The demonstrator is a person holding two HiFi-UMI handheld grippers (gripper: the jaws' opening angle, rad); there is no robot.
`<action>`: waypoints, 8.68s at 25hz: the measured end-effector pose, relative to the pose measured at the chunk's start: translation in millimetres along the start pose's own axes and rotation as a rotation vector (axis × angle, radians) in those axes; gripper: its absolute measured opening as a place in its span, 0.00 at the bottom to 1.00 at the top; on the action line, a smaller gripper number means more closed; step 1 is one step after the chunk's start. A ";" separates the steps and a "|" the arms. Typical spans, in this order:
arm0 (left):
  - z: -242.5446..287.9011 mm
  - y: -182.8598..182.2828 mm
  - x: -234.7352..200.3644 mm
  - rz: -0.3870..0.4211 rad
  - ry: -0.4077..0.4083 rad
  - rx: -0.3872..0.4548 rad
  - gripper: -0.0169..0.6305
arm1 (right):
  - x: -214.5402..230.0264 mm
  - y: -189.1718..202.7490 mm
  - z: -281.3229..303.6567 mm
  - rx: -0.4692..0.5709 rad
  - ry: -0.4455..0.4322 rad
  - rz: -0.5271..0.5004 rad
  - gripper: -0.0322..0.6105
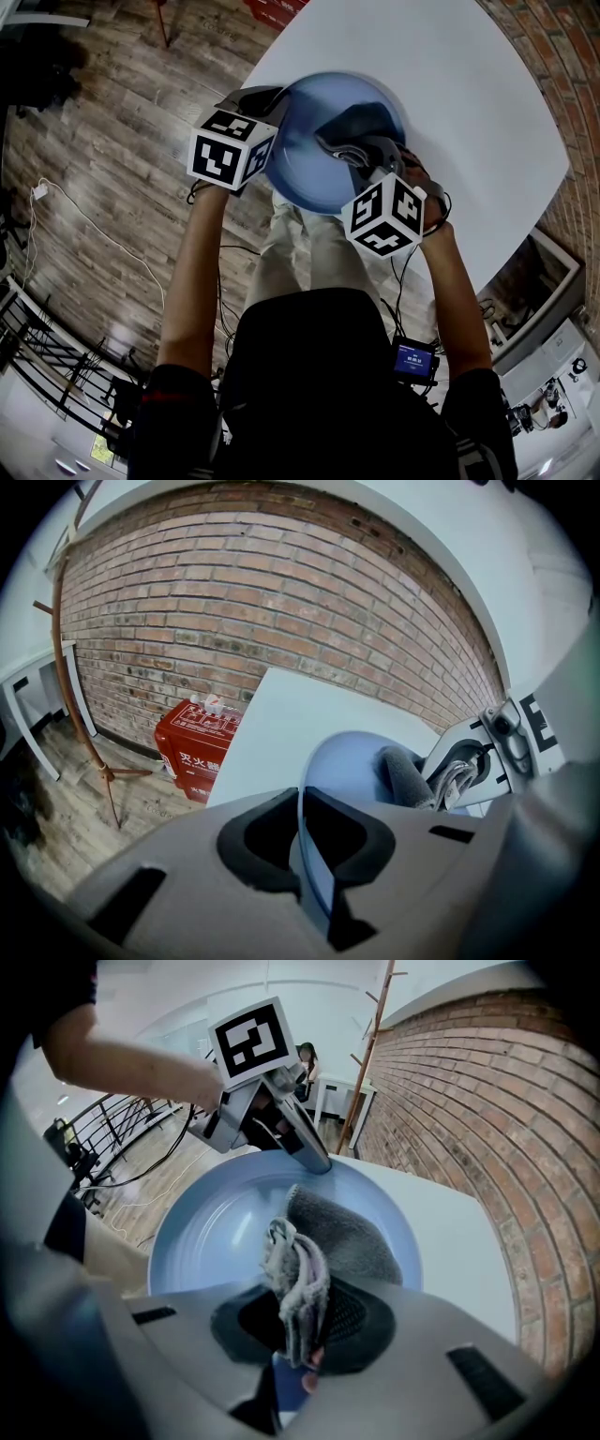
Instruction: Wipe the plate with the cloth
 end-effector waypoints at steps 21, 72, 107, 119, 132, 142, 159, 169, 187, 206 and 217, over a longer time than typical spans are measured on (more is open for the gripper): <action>1.0 -1.1 1.8 -0.008 -0.006 0.004 0.08 | -19.3 4.9 -6.4 -0.006 -0.030 -0.017 0.13; 2.0 -3.5 -0.8 -0.015 -0.041 -0.016 0.08 | -44.7 -57.8 13.6 0.077 -0.159 -0.073 0.13; -37.4 -14.8 -5.0 -0.005 -0.084 0.061 0.09 | -8.2 -48.0 11.2 -0.020 -0.066 -0.074 0.13; -83.5 -17.6 25.6 0.030 -0.095 0.118 0.08 | 5.6 -56.2 -48.5 0.057 0.082 0.070 0.13; -145.1 -39.9 85.6 0.065 -0.024 0.244 0.06 | 10.8 -92.7 -127.5 0.283 0.176 0.271 0.13; -210.6 -78.0 121.2 0.182 -0.006 0.370 0.06 | 26.1 -131.5 -205.5 0.479 0.324 0.345 0.13; -290.4 -91.8 168.8 0.243 0.053 0.548 0.06 | 13.3 -165.8 -290.4 0.692 0.536 0.426 0.13; -309.0 -91.8 182.6 0.286 0.061 0.592 0.06 | 2.5 -176.6 -313.4 0.741 0.591 0.442 0.13; -322.0 -80.2 242.6 0.339 -0.004 0.638 0.06 | -19.7 -142.0 -356.5 0.802 0.590 0.439 0.13; -339.9 -23.7 310.2 0.282 -0.011 0.680 0.06 | -82.2 -101.2 -391.1 0.843 0.559 0.401 0.13; -353.2 9.5 326.7 0.277 -0.036 0.705 0.06 | -115.6 -90.4 -396.9 0.859 0.546 0.386 0.13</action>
Point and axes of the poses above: the fingertips, and each gripper's own axes: z forward along the fingers, x to its right, y out of its underside, the point moved 3 cm from there along -z, backward along the fingers, and after that the axes turned 11 degrees about -z, right-handed, at the moved point
